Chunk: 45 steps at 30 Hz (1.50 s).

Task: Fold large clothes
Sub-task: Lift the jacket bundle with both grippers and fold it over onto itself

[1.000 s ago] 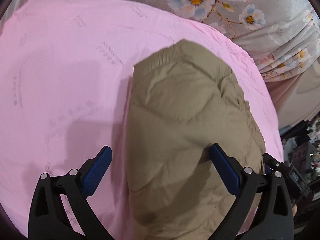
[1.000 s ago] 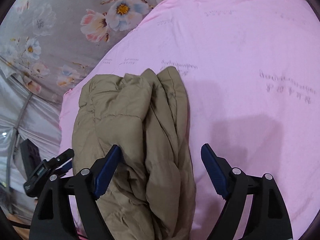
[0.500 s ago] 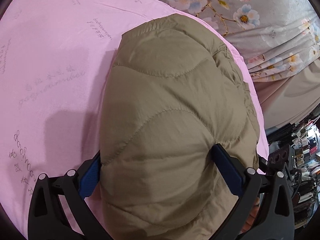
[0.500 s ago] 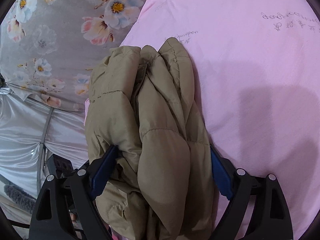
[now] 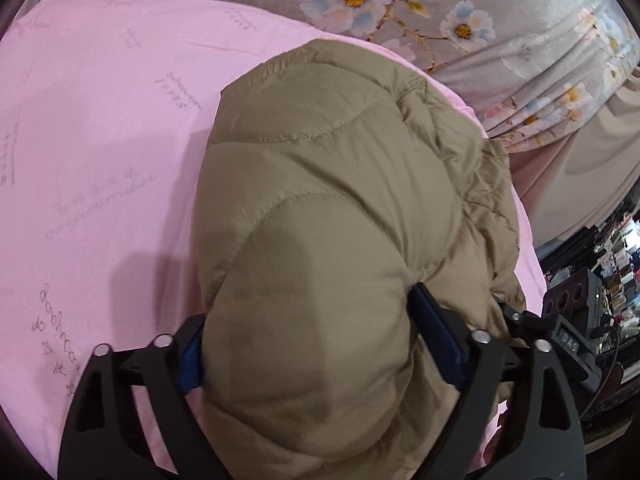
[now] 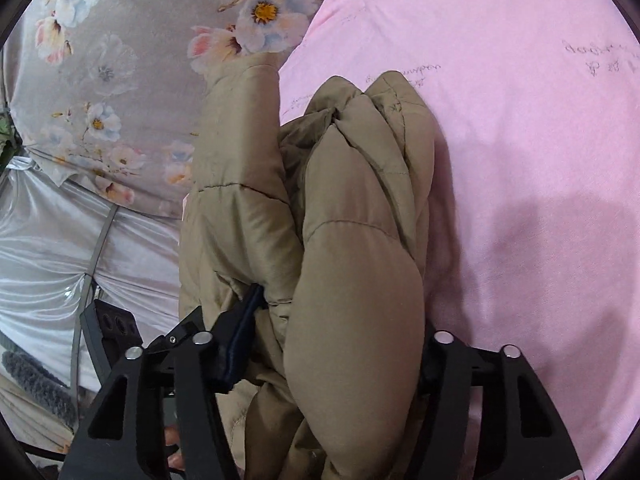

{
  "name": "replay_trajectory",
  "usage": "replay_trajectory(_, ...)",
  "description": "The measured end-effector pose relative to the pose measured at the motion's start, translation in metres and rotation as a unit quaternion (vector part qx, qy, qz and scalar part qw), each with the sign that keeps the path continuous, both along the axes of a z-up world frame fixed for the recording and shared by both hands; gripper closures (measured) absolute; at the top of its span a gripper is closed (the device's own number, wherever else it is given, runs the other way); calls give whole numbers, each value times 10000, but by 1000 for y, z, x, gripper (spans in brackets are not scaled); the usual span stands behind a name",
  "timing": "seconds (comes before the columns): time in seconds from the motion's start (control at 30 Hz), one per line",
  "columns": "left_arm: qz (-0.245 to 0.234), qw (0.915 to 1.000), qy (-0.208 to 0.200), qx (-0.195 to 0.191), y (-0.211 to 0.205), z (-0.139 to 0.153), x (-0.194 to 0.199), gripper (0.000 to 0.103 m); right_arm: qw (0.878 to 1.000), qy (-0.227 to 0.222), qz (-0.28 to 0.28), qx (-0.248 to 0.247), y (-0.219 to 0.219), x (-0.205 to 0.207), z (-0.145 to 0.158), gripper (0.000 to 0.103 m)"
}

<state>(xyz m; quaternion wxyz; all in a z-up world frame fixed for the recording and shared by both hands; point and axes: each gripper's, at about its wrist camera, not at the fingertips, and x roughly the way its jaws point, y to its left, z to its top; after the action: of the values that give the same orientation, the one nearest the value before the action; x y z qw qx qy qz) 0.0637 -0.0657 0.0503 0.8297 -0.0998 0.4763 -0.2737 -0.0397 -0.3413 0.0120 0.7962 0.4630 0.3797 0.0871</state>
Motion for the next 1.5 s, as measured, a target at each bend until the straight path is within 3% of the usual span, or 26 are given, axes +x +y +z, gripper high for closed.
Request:
replay_trajectory(0.13,-227,9990,-346,-188,4,25,-10,41,9991,-203,-44,-365,10,-9,24,65)
replay_trajectory(0.3,-431,9932,-1016,-370,8,70,-23,43,9934,-677,-192,-904,26,-18,66,67)
replay_trajectory(0.5,-531,9796,-1826,-651,25,125,-20,43,9728,-1476,-332,-1757,49,-9,137,68)
replay_trajectory(0.73,-486,9591,-2692,-733,55,179,12,42,9497,-2191,-281,-2221,76,46,197,67)
replay_trajectory(0.9,-410,9476,-3064,-809,84,198,57,42,9398,-2465,-195,-2358,94,97,215,67)
replay_trajectory(1.0,-383,9439,-3153,-901,99,194,88,42,9390,-2481,-150,-2375,105,130,212,67)
replay_trajectory(1.07,-352,9461,-3091,-902,106,185,110,42,9417,-2385,-109,-2369,111,154,202,67)
replay_trajectory(1.33,-216,9659,-2434,-851,122,100,205,42,9545,-1722,18,-2434,124,243,126,67)
replay_trajectory(1.5,-176,9744,-2110,-759,121,52,241,42,9581,-1393,75,-2501,129,277,81,67)
